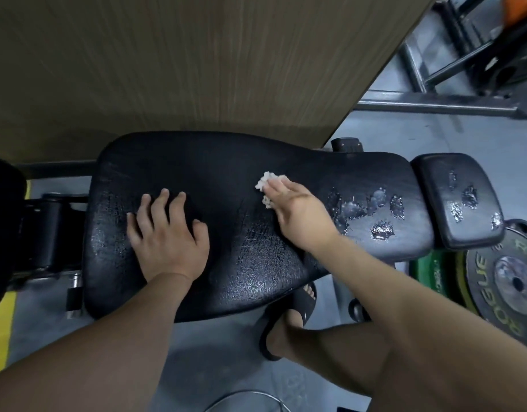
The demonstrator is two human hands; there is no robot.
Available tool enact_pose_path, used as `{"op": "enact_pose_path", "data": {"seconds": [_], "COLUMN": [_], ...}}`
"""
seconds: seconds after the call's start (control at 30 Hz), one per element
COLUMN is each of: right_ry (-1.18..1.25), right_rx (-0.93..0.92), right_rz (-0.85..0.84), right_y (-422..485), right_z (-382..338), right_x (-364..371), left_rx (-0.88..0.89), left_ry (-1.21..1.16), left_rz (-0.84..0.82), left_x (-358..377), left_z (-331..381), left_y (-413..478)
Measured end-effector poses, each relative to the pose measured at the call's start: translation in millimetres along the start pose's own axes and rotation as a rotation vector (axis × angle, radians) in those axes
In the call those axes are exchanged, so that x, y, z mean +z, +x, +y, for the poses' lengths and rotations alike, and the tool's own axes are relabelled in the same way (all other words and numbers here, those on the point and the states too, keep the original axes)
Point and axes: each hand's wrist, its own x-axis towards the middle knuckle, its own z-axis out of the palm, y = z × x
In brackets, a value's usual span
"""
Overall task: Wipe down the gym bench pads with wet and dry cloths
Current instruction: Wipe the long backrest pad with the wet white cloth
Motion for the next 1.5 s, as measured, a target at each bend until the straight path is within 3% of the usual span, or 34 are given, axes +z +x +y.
{"op": "enact_pose_path", "data": {"seconds": [0.07, 0.17, 0.27, 0.33, 0.43, 0.6, 0.73, 0.83, 0.97, 1.13, 1.27, 1.33, 1.5], "right_ry": [-0.027, -0.073, -0.036, 0.002, 0.020, -0.110, -0.296, -0.220, -0.140, -0.011, 0.030, -0.008, -0.023], "right_rx": [0.015, 0.255, 0.376, 0.301, 0.038, -0.138, -0.049, 0.094, 0.199, -0.150, -0.202, -0.163, 0.192], "right_rz": [-0.059, -0.059, -0.030, -0.062, -0.066, -0.122, -0.202, -0.231, -0.147, -0.130, -0.168, -0.138, -0.041], "right_y": [-4.2, 5.9, 6.4, -10.2, -48.0, -85.1, -56.1, -16.0, 3.4, -79.8, -123.1, -132.5, -151.9], "right_z": [24.0, 50.7, 20.5, -12.0, -46.9, -40.0, -15.0, -1.6, -15.2, -59.8, -31.2, -8.2, 19.3], "right_x": [-8.7, -20.2, -10.4, -0.9, 1.8, -19.8, -18.6, -8.5, 2.9, 21.6, 24.5, 18.7, 7.7], "left_rx": [0.005, 0.001, -0.004, -0.010, -0.017, -0.007, 0.000, 0.006, 0.017, -0.005, -0.020, -0.045, 0.020], "left_ry": [-0.005, 0.000, 0.007, 0.001, -0.022, -0.037, -0.023, 0.001, 0.030, 0.071, 0.057, 0.055, 0.134], "left_rz": [0.005, -0.006, -0.028, -0.036, -0.052, -0.079, -0.068, -0.065, -0.072, -0.157, -0.271, -0.370, -0.614], "left_x": [-0.1, 1.1, 0.5, -2.3, -7.4, -10.0, -5.0, -1.9, -0.3, -6.7, -17.5, -26.3, -53.5], "left_z": [-0.7, -1.0, -1.2, -0.2, 0.8, 0.9, -1.1, -1.9, -2.1, 3.1, 7.6, 11.5, 37.3], "left_y": [-1.4, -0.7, -0.4, -0.8, -1.2, -1.7, -2.1, -1.3, -0.6, 1.1, 3.0, 5.2, -23.1]}}
